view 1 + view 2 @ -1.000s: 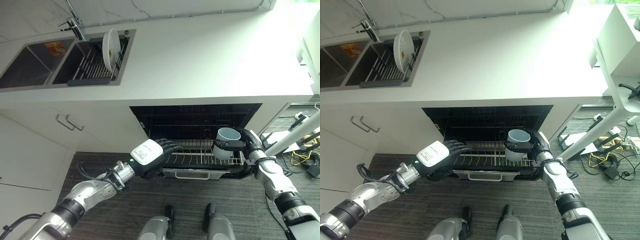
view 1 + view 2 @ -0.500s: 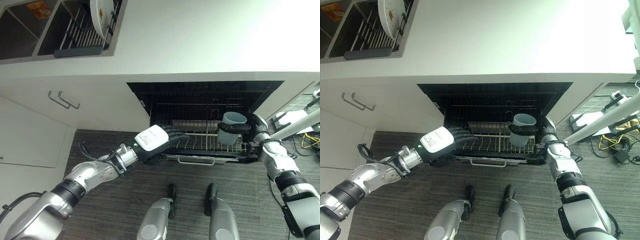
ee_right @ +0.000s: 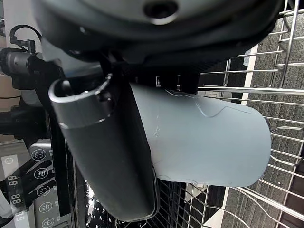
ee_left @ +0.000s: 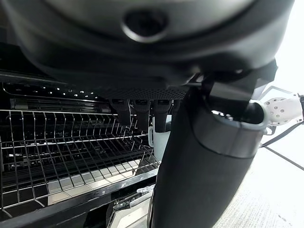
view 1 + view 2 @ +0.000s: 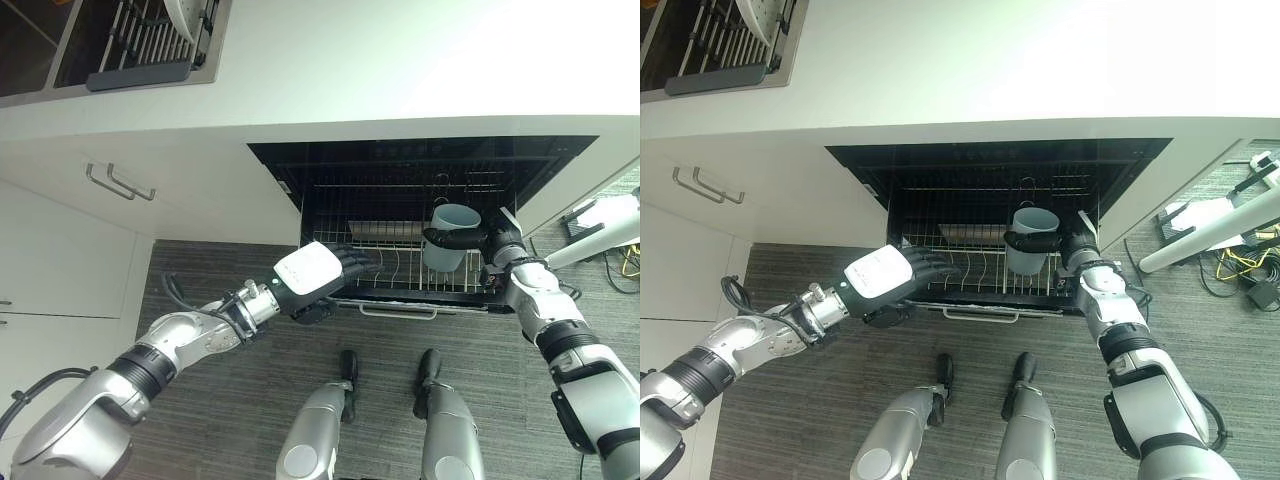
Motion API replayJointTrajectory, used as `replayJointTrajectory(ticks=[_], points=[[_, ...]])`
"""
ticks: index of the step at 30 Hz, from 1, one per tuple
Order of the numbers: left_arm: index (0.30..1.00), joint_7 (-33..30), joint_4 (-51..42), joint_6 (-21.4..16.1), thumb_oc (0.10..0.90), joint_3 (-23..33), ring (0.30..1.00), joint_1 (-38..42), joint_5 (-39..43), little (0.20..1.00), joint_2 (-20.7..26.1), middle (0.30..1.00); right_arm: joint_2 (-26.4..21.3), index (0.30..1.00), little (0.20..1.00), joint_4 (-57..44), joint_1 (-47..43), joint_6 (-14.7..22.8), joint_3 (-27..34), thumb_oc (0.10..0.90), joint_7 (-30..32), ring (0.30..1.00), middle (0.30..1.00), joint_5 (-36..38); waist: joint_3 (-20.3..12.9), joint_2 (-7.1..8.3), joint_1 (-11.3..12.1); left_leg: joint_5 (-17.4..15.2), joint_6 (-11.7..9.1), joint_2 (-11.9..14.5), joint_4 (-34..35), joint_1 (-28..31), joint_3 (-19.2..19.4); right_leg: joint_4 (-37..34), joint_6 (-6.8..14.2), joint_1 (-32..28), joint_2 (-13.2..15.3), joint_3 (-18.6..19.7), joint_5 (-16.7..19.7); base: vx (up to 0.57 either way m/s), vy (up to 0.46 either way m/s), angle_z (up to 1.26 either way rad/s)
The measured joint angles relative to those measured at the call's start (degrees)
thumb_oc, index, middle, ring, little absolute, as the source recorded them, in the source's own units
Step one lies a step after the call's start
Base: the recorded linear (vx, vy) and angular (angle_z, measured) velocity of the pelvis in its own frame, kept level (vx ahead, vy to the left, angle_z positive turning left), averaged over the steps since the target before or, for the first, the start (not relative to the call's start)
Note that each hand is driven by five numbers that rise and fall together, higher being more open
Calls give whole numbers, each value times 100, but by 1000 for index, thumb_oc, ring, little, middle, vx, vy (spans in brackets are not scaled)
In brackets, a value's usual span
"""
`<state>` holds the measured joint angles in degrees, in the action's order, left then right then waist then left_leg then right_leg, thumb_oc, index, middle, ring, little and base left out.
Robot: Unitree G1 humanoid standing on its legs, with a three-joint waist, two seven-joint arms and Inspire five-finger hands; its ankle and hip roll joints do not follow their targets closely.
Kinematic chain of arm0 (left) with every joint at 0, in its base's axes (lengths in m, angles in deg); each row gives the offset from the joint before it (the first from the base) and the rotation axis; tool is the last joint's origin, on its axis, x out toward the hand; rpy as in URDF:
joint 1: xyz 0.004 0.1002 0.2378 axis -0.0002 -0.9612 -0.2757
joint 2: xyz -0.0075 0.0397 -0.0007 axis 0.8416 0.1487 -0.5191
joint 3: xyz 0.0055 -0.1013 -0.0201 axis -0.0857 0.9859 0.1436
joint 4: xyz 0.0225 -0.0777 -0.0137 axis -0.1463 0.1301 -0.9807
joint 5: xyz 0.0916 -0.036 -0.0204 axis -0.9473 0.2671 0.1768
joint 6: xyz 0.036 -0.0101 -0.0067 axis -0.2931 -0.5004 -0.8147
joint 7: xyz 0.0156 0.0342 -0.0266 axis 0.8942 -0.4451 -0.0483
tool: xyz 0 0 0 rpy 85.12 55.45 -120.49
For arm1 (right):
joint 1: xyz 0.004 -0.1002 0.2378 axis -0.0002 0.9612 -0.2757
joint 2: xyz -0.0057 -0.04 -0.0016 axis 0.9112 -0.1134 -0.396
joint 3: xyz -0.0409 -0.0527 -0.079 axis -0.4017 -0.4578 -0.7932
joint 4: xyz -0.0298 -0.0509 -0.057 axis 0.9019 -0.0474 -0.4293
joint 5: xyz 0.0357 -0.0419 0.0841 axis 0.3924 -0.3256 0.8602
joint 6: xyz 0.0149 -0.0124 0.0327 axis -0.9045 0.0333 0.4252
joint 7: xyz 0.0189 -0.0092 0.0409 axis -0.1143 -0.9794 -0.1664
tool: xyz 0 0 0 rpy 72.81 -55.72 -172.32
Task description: Place the dishes in the dishwasher.
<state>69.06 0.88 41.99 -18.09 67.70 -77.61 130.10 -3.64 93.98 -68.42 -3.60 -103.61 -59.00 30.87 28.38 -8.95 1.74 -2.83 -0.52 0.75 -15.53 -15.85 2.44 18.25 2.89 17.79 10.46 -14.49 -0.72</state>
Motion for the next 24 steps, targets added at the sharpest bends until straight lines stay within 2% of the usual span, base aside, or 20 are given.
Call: replayJointTrajectory(ticks=[8,9,10,16,21,24], points=[[900,-76,8,19,800,-1,900,4,-10,900,-26,900,84,300,300,1,-25,-7,-3,400,290,300,300,-247,3,-5,-2,6,-2,1,-5,-6,-2,0,-10,6,0,0,7,0,4,0],[900,-82,8,40,800,-2,900,4,-11,900,-43,900,98,538,538,2,-25,-6,-4,558,323,538,538,-253,3,-5,-1,6,-2,2,-7,-6,-2,0,-11,6,0,0,8,0,0,0],[900,-90,8,62,800,-4,900,4,-12,900,-54,900,101,900,900,4,-25,-6,-4,800,345,900,900,-260,3,-5,-3,6,-2,2,-10,-6,-1,1,-14,6,0,0,11,0,0,0],[900,-188,11,109,800,-51,900,3,-20,900,-56,900,213,900,900,25,-36,-19,-10,800,371,900,900,-691,3,-6,1,15,0,2,-26,-5,-1,13,-21,5,4,2,22,0,0,0],[900,-198,11,141,800,-54,900,2,-55,900,-71,900,409,900,900,175,-84,-3,-192,800,715,900,900,-733,4,-15,-1,31,-1,2,-27,-7,5,7,-27,6,5,9,34,11,17,0],[900,-199,7,158,800,-54,900,-25,-55,900,-73,900,415,900,900,126,-96,81,-195,800,931,900,900,-1064,38,-152,-6,31,0,-8,-17,-21,35,5,-19,52,11,66,46,30,54,-6]])
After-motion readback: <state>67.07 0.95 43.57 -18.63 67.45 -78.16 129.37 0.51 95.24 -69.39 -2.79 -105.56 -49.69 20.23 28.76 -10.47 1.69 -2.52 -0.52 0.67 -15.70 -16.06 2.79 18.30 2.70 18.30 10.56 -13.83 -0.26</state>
